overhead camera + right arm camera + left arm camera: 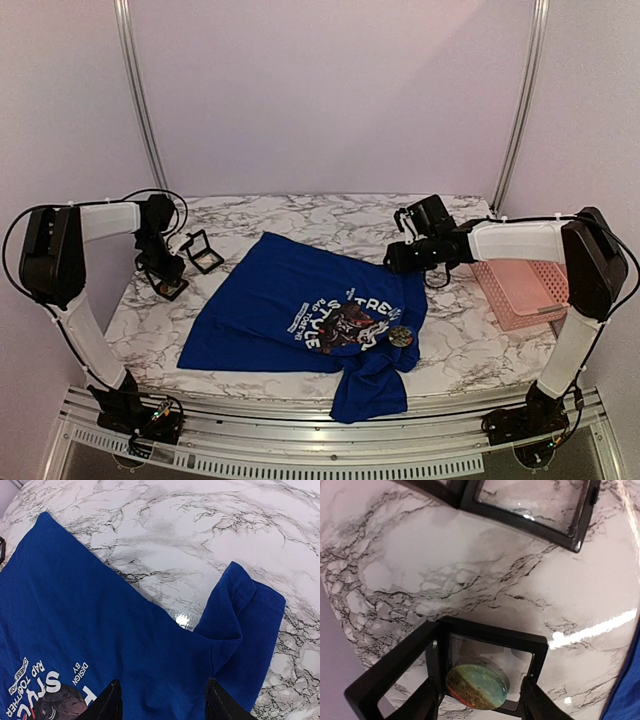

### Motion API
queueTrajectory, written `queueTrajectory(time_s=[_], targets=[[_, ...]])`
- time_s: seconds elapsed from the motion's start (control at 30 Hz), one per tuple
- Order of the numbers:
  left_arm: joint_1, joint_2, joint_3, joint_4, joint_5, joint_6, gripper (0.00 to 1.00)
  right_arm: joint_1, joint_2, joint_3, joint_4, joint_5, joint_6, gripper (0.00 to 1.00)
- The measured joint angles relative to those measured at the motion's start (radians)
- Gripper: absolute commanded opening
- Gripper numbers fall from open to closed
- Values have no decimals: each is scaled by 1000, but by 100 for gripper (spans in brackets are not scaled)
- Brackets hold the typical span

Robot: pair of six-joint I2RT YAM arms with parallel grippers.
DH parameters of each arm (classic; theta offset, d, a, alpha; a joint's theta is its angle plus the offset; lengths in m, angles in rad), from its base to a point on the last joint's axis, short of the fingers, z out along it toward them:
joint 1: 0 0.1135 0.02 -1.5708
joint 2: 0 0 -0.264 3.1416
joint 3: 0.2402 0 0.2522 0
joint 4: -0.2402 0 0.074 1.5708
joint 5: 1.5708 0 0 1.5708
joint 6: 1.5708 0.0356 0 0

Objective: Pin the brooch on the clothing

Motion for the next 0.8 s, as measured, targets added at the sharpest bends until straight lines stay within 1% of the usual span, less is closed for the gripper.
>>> queueTrajectory(time_s=[0.1,0.33,0.43,0.53,0.63,0.8], targets=[[27,15,-13,19,48,-37,60,10,0,0,3,2,-12,55],[48,6,-67,75,131,-54,60,21,-4,0,11,2,-39,54],[48,10,-91,96,138,-50,57,26,-6,0,15,2,-48,54],[49,8,-98,111,147,-46,50,31,-6,0,17,3,-56,54],[46,0,-113,107,175,-31,42,33,-9,0,18,5,-63,54],[41,-23,-123,78,207,-20,35,35,-17,1,20,5,-67,54]])
